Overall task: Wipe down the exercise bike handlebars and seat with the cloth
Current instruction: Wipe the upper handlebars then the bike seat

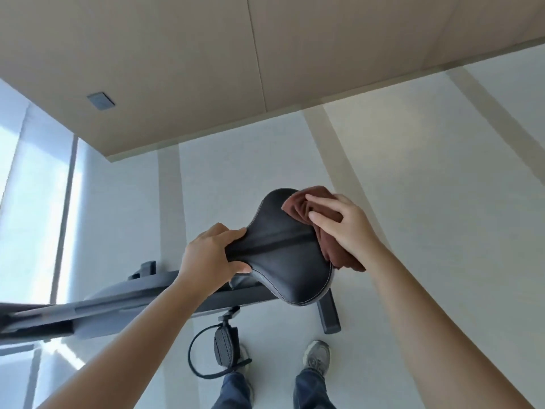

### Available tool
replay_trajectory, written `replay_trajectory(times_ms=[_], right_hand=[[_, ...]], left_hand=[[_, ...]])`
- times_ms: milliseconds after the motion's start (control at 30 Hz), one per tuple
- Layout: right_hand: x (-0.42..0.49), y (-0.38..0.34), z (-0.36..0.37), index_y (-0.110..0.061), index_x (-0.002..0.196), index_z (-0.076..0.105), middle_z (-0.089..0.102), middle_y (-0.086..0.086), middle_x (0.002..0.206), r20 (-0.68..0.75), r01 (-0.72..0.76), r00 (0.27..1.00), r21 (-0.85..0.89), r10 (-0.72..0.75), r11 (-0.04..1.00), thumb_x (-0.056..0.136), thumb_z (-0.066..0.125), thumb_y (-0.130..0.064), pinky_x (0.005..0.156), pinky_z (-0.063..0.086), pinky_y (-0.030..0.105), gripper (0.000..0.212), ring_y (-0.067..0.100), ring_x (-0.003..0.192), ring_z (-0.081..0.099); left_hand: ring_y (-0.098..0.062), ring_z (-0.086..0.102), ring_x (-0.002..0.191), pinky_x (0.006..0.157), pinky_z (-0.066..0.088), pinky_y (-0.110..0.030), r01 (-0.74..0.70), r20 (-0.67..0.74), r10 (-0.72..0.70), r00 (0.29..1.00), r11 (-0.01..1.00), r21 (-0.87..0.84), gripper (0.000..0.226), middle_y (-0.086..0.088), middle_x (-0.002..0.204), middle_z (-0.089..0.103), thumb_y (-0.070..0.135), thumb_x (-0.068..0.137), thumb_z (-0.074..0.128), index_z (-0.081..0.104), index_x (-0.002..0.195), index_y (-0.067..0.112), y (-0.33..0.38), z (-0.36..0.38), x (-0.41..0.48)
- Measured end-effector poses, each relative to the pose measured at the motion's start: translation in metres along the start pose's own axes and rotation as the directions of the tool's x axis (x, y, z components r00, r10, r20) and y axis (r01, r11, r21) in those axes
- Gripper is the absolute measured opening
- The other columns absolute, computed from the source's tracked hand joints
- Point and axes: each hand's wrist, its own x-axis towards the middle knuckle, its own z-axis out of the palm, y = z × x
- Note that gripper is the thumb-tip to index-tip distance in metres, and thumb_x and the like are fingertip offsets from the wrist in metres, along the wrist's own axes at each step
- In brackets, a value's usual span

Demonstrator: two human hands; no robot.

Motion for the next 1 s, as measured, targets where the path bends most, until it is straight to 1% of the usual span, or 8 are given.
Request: replay_trajectory(times_ms=[167, 300, 400, 567, 667, 733, 833, 1000], right_hand=[[0.044, 0.001, -0.013, -0.040, 0.104, 0.065, 0.057, -0.007, 0.115, 0.268, 0.007, 0.963, 0.014, -0.010, 1.000, 0.082, 0.064, -0.022, 0.097, 0.035, 0.017, 0.028, 0.004, 0.110, 0.052], [0.018, 0.019, -0.016, -0.046, 0.103, 0.063, 0.055, -0.015, 0.118, 0.213, 0.049, 0.975, 0.092, -0.068, 0.995, 0.081, 0.066, -0.020, 0.090, 0.033, 0.002, 0.034, -0.008, 0.108, 0.051], [0.035, 0.014, -0.010, -0.044, 0.099, 0.065, 0.058, -0.014, 0.113, 0.184, 0.047, 0.981, 0.087, -0.062, 0.995, 0.081, 0.066, -0.025, 0.088, 0.035, 0.003, 0.027, -0.007, 0.104, 0.052], [0.100, -0.020, -0.006, -0.041, 0.091, 0.069, 0.067, -0.018, 0.095, 0.496, -0.077, 0.861, -0.092, 0.113, 0.993, 0.078, 0.067, -0.037, 0.078, 0.044, 0.018, 0.013, -0.001, 0.090, 0.061], [0.082, -0.010, -0.008, -0.037, 0.093, 0.068, 0.067, -0.011, 0.099, 0.398, -0.100, 0.914, 0.024, 0.082, 0.995, 0.080, 0.066, -0.026, 0.080, 0.044, 0.015, 0.016, 0.004, 0.096, 0.061], [0.046, 0.006, -0.011, -0.035, 0.098, 0.066, 0.062, -0.005, 0.109, 0.244, 0.004, 0.969, 0.086, -0.025, 0.996, 0.082, 0.065, -0.017, 0.088, 0.039, 0.010, 0.024, 0.002, 0.103, 0.057], [0.020, 0.013, -0.009, -0.036, 0.101, 0.065, 0.058, -0.008, 0.110, 0.130, 0.104, 0.986, 0.003, -0.104, 0.995, 0.080, 0.066, -0.019, 0.088, 0.032, 0.001, 0.027, -0.009, 0.102, 0.052], [0.086, -0.021, -0.006, -0.036, 0.095, 0.068, 0.064, -0.011, 0.098, 0.418, -0.009, 0.905, -0.160, 0.076, 0.987, 0.078, 0.069, -0.031, 0.081, 0.042, 0.017, 0.018, 0.002, 0.092, 0.058]], left_hand=[[-0.015, 0.053, 0.090, 0.074, 0.037, -0.024, 0.053, -0.031, -0.053, 0.998, 0.998, -0.018, 0.064, 0.008, 0.096, 0.058, 0.026, 0.057, 0.084, 0.060, 0.116, 0.029, 0.004, 0.001, -0.004], [-0.014, 0.053, 0.089, 0.075, 0.038, -0.025, 0.078, -0.030, -0.078, 0.997, 0.997, 0.005, 0.063, 0.010, 0.096, 0.058, 0.025, 0.056, 0.084, 0.061, 0.115, 0.030, 0.007, 0.000, -0.003], [-0.015, 0.055, 0.087, 0.073, 0.038, -0.024, 0.077, -0.035, -0.078, 0.996, 0.997, -0.026, 0.064, 0.010, 0.092, 0.058, 0.025, 0.053, 0.086, 0.062, 0.112, 0.029, 0.008, -0.002, -0.001], [-0.008, 0.052, 0.087, 0.075, 0.031, -0.016, 0.089, -0.019, -0.090, 0.996, 0.995, -0.043, 0.063, 0.011, 0.096, 0.059, 0.032, 0.054, 0.085, 0.062, 0.112, 0.033, 0.008, -0.005, -0.001], [-0.010, 0.052, 0.092, 0.082, 0.035, -0.019, 0.088, -0.019, -0.090, 0.996, 0.994, -0.064, 0.064, 0.012, 0.096, 0.058, 0.028, 0.055, 0.085, 0.062, 0.114, 0.031, 0.006, -0.002, -0.004], [-0.010, 0.053, 0.094, 0.083, 0.038, -0.022, 0.080, -0.032, -0.082, 0.996, 0.995, -0.065, 0.064, 0.016, 0.093, 0.054, 0.027, 0.054, 0.085, 0.062, 0.114, 0.030, 0.005, -0.001, -0.004], [-0.012, 0.054, 0.094, 0.082, 0.037, -0.022, 0.059, -0.069, -0.064, 0.996, 0.995, -0.084, 0.064, 0.020, 0.091, 0.051, 0.026, 0.053, 0.086, 0.063, 0.113, 0.029, 0.005, 0.000, -0.005], [-0.015, 0.055, 0.096, 0.083, 0.040, -0.026, 0.059, -0.075, -0.065, 0.995, 0.995, -0.076, 0.064, 0.017, 0.092, 0.052, 0.026, 0.053, 0.086, 0.063, 0.113, 0.028, 0.005, 0.000, -0.005]])
